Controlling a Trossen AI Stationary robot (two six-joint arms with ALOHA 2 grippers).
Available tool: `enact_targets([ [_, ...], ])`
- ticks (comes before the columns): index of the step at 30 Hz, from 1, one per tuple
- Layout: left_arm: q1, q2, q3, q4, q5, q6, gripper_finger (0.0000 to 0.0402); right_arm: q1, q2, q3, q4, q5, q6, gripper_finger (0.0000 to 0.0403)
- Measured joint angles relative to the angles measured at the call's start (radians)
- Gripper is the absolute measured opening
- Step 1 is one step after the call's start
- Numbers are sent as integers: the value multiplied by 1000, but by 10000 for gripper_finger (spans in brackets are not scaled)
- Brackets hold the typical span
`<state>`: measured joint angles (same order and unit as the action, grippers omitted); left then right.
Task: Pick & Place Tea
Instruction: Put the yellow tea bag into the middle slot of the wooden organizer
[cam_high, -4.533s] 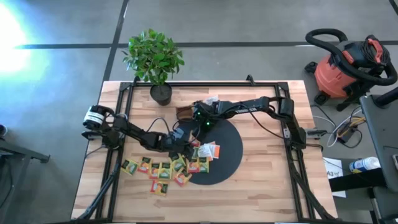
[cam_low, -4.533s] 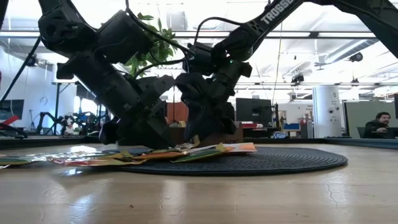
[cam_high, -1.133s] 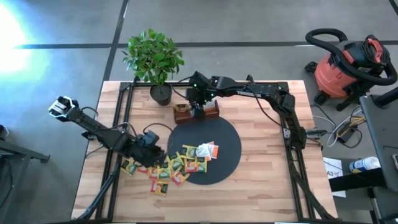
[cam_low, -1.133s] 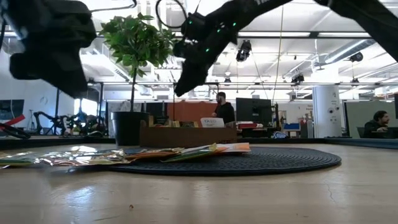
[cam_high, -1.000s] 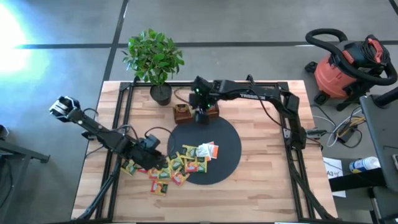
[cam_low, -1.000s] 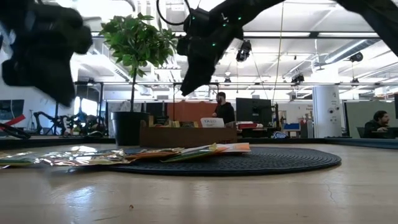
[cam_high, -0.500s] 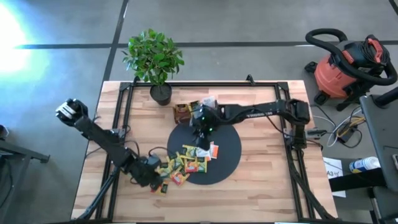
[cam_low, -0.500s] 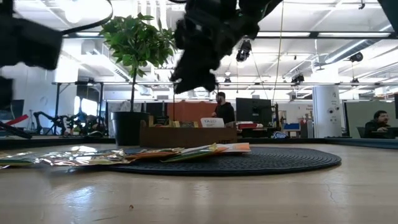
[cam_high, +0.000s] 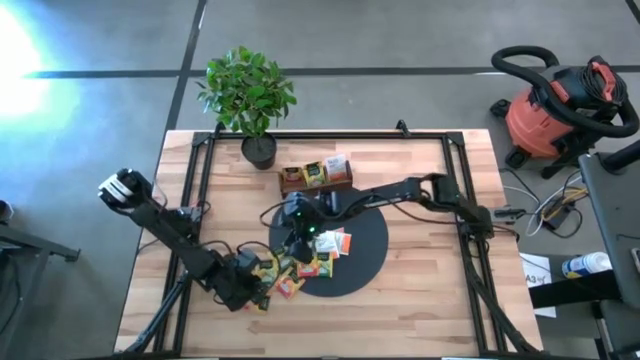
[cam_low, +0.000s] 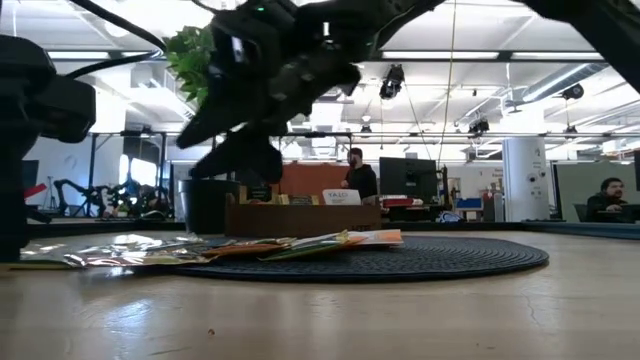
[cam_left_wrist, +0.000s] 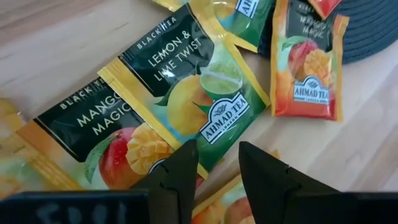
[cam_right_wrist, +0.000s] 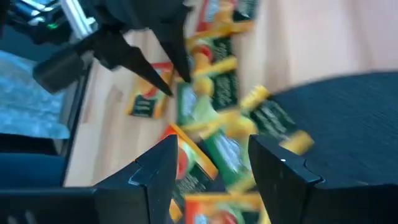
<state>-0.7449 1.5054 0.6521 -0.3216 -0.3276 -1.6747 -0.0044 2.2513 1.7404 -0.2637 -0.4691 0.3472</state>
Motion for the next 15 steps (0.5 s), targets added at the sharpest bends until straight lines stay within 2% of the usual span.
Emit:
enact_targets([
  [3,-1,17,0,0,-52,-1,103,2,63,79,-30,-53,4,189],
  [7,4,33,-1,0,-149,-2,103,4,136,165,-97,-56,4,189],
  [15,2,51,-3,-3,-207,22,103,-1,218,256,-111,-38,-2,189],
])
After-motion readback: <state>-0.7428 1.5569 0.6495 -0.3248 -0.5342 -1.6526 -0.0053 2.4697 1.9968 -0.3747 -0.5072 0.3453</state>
